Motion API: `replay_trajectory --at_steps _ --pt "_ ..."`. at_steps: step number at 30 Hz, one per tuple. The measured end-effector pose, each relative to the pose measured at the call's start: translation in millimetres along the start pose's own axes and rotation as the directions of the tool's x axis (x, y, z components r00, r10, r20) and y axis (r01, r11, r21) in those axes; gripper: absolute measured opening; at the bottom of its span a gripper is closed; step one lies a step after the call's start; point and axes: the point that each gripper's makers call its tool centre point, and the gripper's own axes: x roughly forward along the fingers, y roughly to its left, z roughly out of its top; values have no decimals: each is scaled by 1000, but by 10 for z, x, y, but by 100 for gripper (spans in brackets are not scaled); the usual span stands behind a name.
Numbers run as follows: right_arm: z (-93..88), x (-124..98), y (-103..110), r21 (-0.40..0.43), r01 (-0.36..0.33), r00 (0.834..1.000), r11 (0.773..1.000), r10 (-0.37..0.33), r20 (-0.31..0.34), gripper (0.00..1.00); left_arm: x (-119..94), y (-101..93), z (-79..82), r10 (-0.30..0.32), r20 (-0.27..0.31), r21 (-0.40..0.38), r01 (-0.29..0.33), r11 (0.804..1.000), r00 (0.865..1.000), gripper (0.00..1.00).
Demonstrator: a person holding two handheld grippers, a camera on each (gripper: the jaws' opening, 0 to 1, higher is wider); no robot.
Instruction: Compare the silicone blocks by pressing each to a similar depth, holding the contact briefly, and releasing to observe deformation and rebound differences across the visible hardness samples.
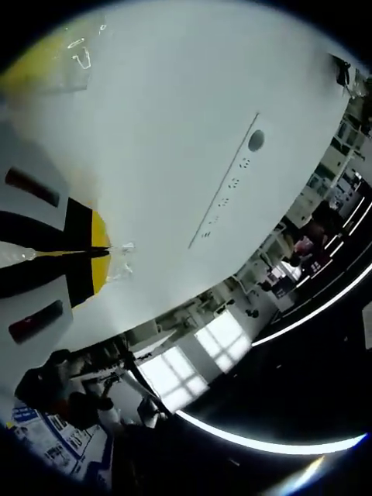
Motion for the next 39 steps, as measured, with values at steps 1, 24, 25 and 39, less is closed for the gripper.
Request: replay_trajectory --at_steps 1,24,25,39 --pt "3 0 27 -2 -3 1000 1000 3 0 43 -37 -26 -7 -9 2 7 9 1000 1000 0" --pt "21 8 494 -49 -20 1000 999 21 22 43 -1214 -474 -295 -115 -16 279 115 953 993 0" --pt "30 14 513 -53 -20 999 998 21 25 42 -1276 -458 -294 -111 -19 278 112 954 994 0" --pt "95 218 833 -69 -23 998 997 27 55 41 -1834 -459 -426 -109 -106 375 141 916 988 0"
